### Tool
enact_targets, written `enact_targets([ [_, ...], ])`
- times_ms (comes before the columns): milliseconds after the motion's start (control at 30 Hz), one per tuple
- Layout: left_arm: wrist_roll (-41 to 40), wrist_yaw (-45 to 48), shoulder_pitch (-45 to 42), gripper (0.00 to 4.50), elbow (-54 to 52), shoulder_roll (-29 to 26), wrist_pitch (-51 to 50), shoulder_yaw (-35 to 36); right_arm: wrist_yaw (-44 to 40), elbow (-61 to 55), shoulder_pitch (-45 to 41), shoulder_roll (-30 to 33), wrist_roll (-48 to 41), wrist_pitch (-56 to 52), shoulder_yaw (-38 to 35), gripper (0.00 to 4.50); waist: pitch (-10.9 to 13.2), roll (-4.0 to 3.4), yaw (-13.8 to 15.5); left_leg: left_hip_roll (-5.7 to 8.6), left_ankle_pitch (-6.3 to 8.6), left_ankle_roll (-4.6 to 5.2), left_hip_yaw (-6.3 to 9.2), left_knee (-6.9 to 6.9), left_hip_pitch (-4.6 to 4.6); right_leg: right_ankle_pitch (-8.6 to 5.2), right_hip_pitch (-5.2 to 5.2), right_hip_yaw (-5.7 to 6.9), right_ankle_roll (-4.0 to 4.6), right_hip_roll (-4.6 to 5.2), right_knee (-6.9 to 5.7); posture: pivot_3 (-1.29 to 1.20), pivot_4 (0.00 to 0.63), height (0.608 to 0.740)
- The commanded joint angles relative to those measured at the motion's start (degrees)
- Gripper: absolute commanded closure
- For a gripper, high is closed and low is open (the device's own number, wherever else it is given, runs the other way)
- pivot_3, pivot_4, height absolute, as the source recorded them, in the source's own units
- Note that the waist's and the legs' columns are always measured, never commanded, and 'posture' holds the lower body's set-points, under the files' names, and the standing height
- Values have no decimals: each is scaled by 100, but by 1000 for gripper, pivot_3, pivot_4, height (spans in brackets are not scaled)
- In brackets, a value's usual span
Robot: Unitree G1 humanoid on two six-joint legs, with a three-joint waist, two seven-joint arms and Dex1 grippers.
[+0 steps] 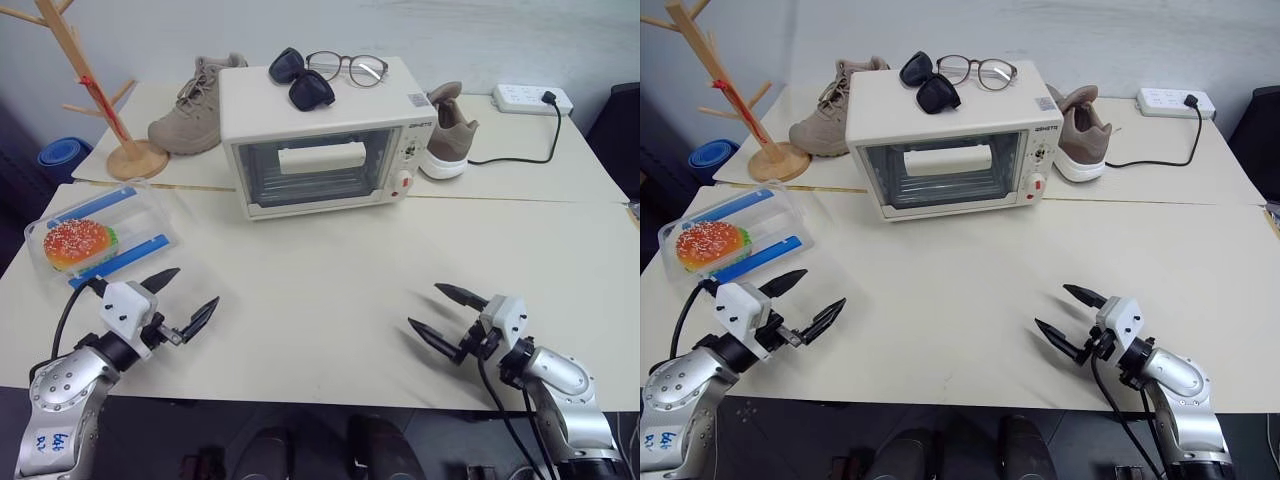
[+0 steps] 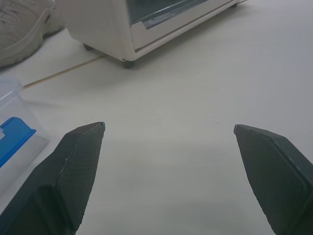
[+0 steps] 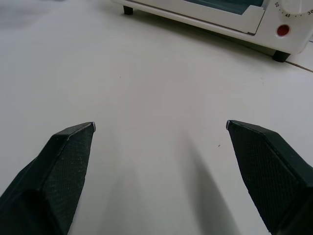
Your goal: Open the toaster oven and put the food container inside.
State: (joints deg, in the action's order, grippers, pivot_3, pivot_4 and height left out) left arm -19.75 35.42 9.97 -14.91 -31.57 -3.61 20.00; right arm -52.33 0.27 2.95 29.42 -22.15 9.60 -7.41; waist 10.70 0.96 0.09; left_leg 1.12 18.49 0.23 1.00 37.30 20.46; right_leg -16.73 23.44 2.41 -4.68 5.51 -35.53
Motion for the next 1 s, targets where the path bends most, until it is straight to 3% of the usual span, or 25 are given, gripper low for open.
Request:
enact_targets([
  [33,-107,77,-8,0,-187,-132,-19,151,-12,-60,-405,30,-345,-177,-210,16,1,-1,-21,0,0,0,0,0,0,0,0,0,0,0,0,0,150,740],
  [100,-552,115,-135,0,-283,-157,-376,302,-21,-88,-862,47,-502,-473,-152,16,3,-4,-41,0,0,1,-3,3,-1,0,-1,-4,0,-1,-3,0,150,740],
  [233,-2604,768,-215,0,-704,-843,-1939,979,191,247,-2473,-91,-682,-1432,105,16,10,-13,-63,-14,-1,-7,-1,4,-4,-2,5,-3,13,-7,-15,0,150,740],
  [500,-3182,774,-553,0,-883,-1247,-2586,1200,418,1905,-4689,-752,-152,-1641,464,16,20,-29,-42,-14,-15,-46,1,-1,13,-7,17,10,22,-10,-3,0,150,740],
  [733,-3025,592,-443,0,-1125,-967,-2556,1069,171,2264,-5269,-1225,-21,-1504,583,16,20,-30,-56,-15,-15,-46,5,6,62,-4,47,19,16,-11,-9,0,150,740],
  [1000,-2804,451,-436,0,-1134,-738,-2448,1040,-343,1349,-4714,-1214,-84,-1719,808,16,20,-30,-94,-16,-16,-47,4,10,72,-3,54,20,14,-15,-13,0,150,740],
])
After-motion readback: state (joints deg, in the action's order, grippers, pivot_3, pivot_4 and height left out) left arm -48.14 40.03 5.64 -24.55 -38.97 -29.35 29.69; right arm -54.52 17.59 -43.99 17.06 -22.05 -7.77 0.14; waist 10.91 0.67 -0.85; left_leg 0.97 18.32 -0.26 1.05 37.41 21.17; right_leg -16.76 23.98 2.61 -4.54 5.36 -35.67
